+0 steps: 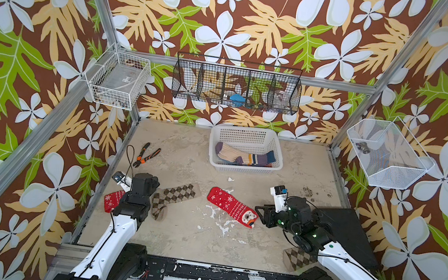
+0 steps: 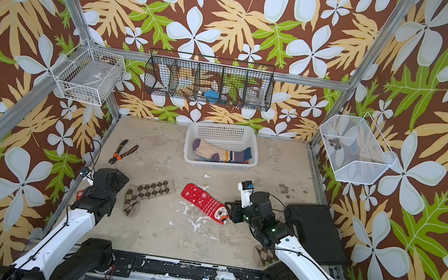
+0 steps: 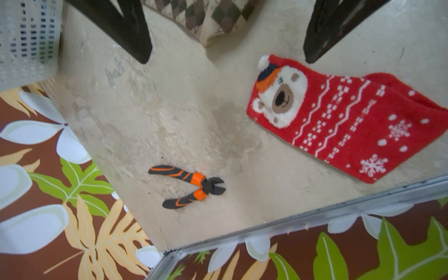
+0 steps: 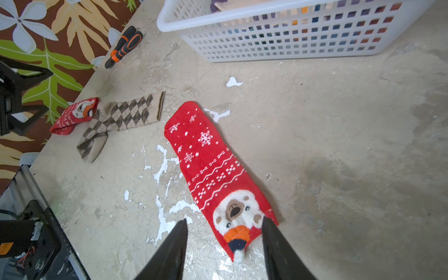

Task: Place the socks together as a pair
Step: Pick up the sock from the center of the board.

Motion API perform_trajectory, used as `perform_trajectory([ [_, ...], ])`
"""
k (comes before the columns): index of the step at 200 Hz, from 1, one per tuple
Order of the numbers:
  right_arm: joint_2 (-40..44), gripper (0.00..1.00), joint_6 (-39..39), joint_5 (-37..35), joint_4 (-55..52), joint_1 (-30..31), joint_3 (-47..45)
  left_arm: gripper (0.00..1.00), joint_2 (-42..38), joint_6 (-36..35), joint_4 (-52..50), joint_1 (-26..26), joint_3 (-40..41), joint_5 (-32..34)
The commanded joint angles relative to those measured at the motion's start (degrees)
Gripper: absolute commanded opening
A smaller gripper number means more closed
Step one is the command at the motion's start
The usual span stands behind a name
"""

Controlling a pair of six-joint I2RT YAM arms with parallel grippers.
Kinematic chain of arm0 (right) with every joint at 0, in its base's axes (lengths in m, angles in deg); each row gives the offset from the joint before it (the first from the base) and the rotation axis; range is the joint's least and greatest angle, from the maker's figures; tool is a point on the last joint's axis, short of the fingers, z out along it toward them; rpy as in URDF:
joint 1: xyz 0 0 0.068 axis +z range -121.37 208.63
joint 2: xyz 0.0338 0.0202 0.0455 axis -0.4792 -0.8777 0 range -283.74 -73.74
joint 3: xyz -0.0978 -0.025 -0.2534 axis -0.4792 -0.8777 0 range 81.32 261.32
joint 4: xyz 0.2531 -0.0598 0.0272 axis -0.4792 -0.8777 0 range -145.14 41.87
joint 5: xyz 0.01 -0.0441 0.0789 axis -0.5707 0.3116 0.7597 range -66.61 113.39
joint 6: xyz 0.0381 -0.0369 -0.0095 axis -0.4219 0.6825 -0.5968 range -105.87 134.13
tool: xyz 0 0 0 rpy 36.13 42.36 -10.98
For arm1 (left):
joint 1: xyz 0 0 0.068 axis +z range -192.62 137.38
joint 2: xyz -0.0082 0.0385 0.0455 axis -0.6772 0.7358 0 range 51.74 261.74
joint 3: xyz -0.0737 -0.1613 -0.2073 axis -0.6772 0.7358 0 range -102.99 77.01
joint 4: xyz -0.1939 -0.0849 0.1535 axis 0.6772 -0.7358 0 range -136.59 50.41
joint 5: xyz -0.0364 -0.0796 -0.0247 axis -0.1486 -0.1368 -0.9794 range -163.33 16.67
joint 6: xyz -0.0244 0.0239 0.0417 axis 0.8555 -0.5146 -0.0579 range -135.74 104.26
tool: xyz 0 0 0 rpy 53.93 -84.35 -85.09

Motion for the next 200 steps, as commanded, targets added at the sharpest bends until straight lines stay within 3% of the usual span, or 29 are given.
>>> perform_trajectory([
  [1, 0.3, 0.51, 0.3, 3.3, 0.9, 0.0, -0.3, 1.00, 3.1, -0.9, 1.2, 5.0, -0.3, -3.5],
  [30, 0.5, 0.49, 0.2, 4.3, 1.2, 0.0, -0.3, 0.97, 7.5, -0.7, 6.4, 11.9, 3.8, -10.5],
  [63, 0.1, 0.48, 0.3, 4.7, 1.4, 0.0, -0.2, 0.74, 11.4, 0.0, 11.9, 12.7, 7.7, -13.4],
  [78, -0.3, 0.47, 0.4, 4.6, 1.5, 0.0, -0.1, 0.58, 12.5, -0.6, 13.2, 12.7, 8.7, -13.5],
  [101, -1.0, 0.46, 0.4, 4.6, 1.6, 0.0, 0.0, 0.18, 13.1, -1.6, 14.4, 12.7, 8.9, -14.0],
  [116, -1.4, 0.45, 0.4, 4.6, 1.7, 0.0, 0.1, 0.00, 13.0, -1.7, 15.4, 12.7, 9.3, -14.9],
  [156, -1.5, 0.42, 0.4, 4.3, 1.0, -0.1, 0.3, 0.00, 10.3, -1.8, 14.8, 12.7, 9.0, -20.7],
  [200, -2.5, 0.42, 0.2, 3.5, 0.4, 0.0, 1.3, 0.00, -2.7, -2.6, 8.3, 11.9, 9.6, -30.5],
])
